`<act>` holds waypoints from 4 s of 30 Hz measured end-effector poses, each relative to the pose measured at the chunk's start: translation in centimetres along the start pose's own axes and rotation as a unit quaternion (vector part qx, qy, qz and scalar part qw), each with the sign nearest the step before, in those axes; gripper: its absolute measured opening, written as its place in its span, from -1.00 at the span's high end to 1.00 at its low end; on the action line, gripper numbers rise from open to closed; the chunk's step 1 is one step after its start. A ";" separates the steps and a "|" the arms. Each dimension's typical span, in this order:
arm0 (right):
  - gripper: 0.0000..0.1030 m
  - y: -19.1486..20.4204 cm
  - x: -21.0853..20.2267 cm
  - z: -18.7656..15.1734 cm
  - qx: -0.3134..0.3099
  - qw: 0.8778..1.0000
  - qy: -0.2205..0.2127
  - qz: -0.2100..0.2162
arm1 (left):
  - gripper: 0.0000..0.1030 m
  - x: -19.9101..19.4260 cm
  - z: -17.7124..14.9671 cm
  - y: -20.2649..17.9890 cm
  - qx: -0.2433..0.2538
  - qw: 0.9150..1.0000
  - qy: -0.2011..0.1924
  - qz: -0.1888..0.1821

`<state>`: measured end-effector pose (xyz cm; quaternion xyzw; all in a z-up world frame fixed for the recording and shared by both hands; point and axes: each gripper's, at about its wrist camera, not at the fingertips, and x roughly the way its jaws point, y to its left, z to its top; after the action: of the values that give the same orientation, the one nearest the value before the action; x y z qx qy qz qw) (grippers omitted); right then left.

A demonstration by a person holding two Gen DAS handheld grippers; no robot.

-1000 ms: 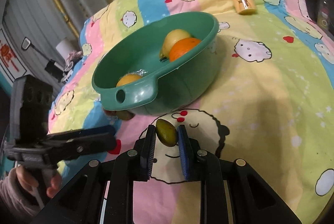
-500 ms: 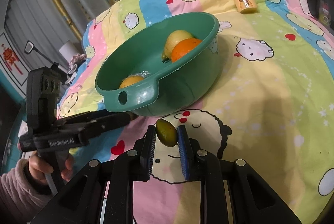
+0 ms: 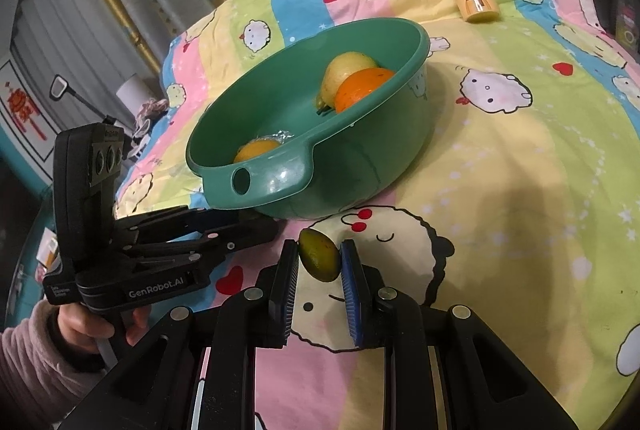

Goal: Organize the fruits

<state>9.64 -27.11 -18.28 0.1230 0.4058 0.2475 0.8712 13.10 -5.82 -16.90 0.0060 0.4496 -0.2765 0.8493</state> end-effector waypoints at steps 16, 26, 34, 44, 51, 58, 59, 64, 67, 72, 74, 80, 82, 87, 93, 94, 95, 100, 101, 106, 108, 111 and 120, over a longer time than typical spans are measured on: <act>0.55 1.2 0.0 -0.1 -0.010 0.999 0.000 0.033 | 0.43 -5.1 -2.2 0.1 -0.044 0.999 -0.030 -0.012; 0.55 4.0 -0.2 -0.2 -0.044 0.996 0.000 0.072 | 0.43 -9.0 -2.4 0.0 -0.070 0.995 -0.066 -0.008; 0.55 5.6 -2.2 0.3 -0.058 0.993 -0.033 0.100 | 0.43 -10.7 -1.0 -0.5 -0.062 0.994 -0.095 -0.006; 0.55 5.2 -3.3 2.5 -0.058 0.993 -0.075 0.074 | 0.42 -10.2 2.1 -1.3 -0.035 0.994 -0.106 -0.007; 0.55 4.5 -2.9 5.1 -0.054 0.994 -0.088 0.044 | 0.42 -8.8 4.3 -1.5 -0.022 0.994 -0.104 -0.003; 0.55 3.5 -1.7 7.5 -0.033 0.995 -0.092 0.015 | 0.42 -6.9 6.2 -1.6 -0.017 0.995 -0.096 0.010; 0.55 3.4 -1.5 7.7 -0.031 0.995 -0.094 0.010 | 0.42 -6.6 6.4 -1.5 -0.015 0.995 -0.093 0.012; 0.55 3.3 -0.6 7.8 -0.040 0.995 -0.088 -0.006 | 0.42 -5.4 6.8 -1.7 -0.007 0.996 -0.083 0.019; 0.55 3.1 0.1 7.6 -0.044 0.996 -0.078 -0.013 | 0.42 -4.9 7.0 -1.8 0.000 0.997 -0.078 0.026; 0.55 2.8 0.2 7.6 -0.044 0.996 -0.078 -0.015 | 0.42 -4.1 7.1 -2.0 0.008 0.997 -0.072 0.036; 0.55 2.8 0.2 7.6 -0.044 0.996 -0.076 -0.016 | 0.42 -3.9 7.2 -2.0 0.009 0.997 -0.069 0.037; 0.55 2.8 0.4 7.7 -0.044 0.996 -0.073 -0.024 | 0.42 -3.5 7.4 -2.1 0.012 0.997 -0.063 0.046; 0.55 2.8 0.4 7.7 -0.043 0.996 -0.073 -0.025 | 0.42 -3.5 7.4 -2.2 0.014 0.997 -0.062 0.047; 0.55 2.7 0.4 7.7 -0.044 0.996 -0.075 -0.024 | 0.41 -3.5 7.4 -2.3 0.017 0.997 -0.059 0.053; 0.54 2.7 0.2 7.8 -0.044 0.996 -0.076 -0.021 | 0.42 -3.5 7.4 -2.4 0.019 0.997 -0.059 0.054; 0.54 2.6 0.2 7.8 -0.044 0.996 -0.076 -0.021 | 0.41 -3.5 7.4 -2.4 0.019 0.997 -0.059 0.055; 0.54 2.7 0.2 7.8 -0.044 0.996 -0.075 -0.021 | 0.41 -3.5 7.4 -2.4 0.019 0.997 -0.059 0.056; 0.55 2.7 0.2 7.8 -0.045 0.996 -0.076 -0.021 | 0.41 -3.5 7.4 -2.4 0.018 0.997 -0.058 0.054; 0.55 2.7 0.2 7.8 -0.045 0.996 -0.076 -0.021 | 0.41 -3.6 7.4 -2.4 0.018 0.997 -0.058 0.054; 0.54 2.8 0.1 7.8 -0.043 0.996 -0.079 -0.024 | 0.41 -3.6 7.4 -2.3 0.020 0.997 -0.058 0.055; 0.54 2.8 0.0 7.8 -0.043 0.996 -0.080 -0.023 | 0.41 -3.6 7.4 -2.4 0.019 0.997 -0.058 0.054; 0.54 2.8 -0.1 7.9 -0.042 0.996 -0.081 -0.024 | 0.41 -3.6 7.4 -2.6 0.021 0.997 -0.058 0.054; 0.55 2.9 -0.4 8.0 -0.041 0.995 -0.086 -0.025 | 0.41 -3.8 7.6 -2.7 0.023 0.996 -0.060 0.056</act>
<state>14.63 -24.92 -11.66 0.0980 0.3222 0.2300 0.9130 15.92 -8.33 -8.82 0.0341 0.3905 -0.2392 0.8883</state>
